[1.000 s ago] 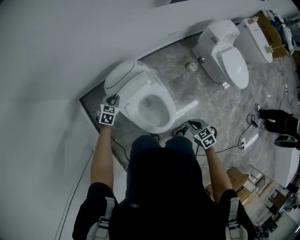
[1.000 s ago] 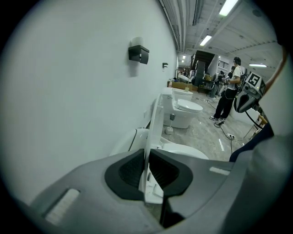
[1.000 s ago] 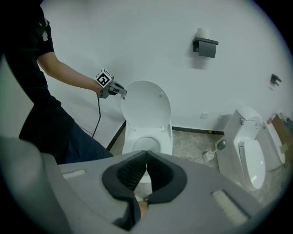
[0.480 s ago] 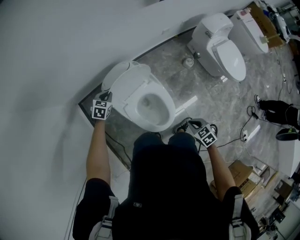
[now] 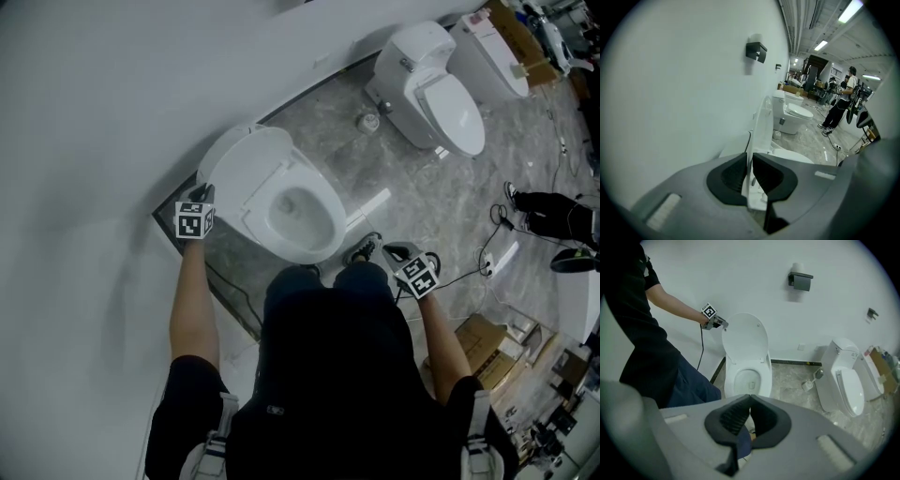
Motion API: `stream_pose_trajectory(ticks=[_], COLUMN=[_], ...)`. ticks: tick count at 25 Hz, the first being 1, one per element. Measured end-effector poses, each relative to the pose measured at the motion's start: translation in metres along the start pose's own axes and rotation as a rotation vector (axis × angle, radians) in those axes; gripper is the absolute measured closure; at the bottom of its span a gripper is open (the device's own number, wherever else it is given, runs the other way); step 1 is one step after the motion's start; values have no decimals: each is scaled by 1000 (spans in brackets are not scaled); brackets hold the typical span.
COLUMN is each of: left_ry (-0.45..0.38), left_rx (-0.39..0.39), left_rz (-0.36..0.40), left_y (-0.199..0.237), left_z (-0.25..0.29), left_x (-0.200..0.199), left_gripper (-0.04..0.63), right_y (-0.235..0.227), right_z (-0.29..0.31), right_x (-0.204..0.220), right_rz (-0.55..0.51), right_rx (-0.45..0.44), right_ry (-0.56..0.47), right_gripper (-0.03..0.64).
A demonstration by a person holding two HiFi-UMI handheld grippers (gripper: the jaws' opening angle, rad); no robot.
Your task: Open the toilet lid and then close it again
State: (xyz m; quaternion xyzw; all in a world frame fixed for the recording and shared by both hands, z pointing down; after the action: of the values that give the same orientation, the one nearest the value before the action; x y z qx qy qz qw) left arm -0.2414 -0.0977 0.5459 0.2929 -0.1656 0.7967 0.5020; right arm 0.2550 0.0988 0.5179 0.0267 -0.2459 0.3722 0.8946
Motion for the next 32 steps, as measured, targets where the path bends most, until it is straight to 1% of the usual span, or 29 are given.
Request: stream_pose_trajectory(ticks=[3,5,7,19,32], left_ry=[-10,-17,-18,-21,-79], left_rx=[1,3,9,12,12], left_rz=[-34,-64,-76,-90,-120], left_y=[-1,-2,-2,-15,-41], left_z=[-1,-2,-2,-10,-18], left_x=[1,2,2,4,10], left_gripper=[550,549,549,548,545], right_y=[2,6,9,16,22], right_z=[1,2,1,1,12], right_x=[4,6,7,8,2], right_rz=[23,23,21,6,-13], right_rx=[-6,-12,-15,-33,-57], right_ry=[1,1,0,1,-2], right_gripper=[614,614,614,614,614])
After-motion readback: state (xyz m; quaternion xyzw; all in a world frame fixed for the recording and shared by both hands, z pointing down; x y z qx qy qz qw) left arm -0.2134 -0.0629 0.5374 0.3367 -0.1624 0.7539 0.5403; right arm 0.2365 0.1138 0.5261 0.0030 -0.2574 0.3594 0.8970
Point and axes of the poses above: the fingertips, and each gripper's own axes: z forward along the fingers, y to its left, x out of its underside, the point moved 3 cm from there along -z, backward along the fingers, and after that the axes turned 1 degree about x, right-handed, at the moved point
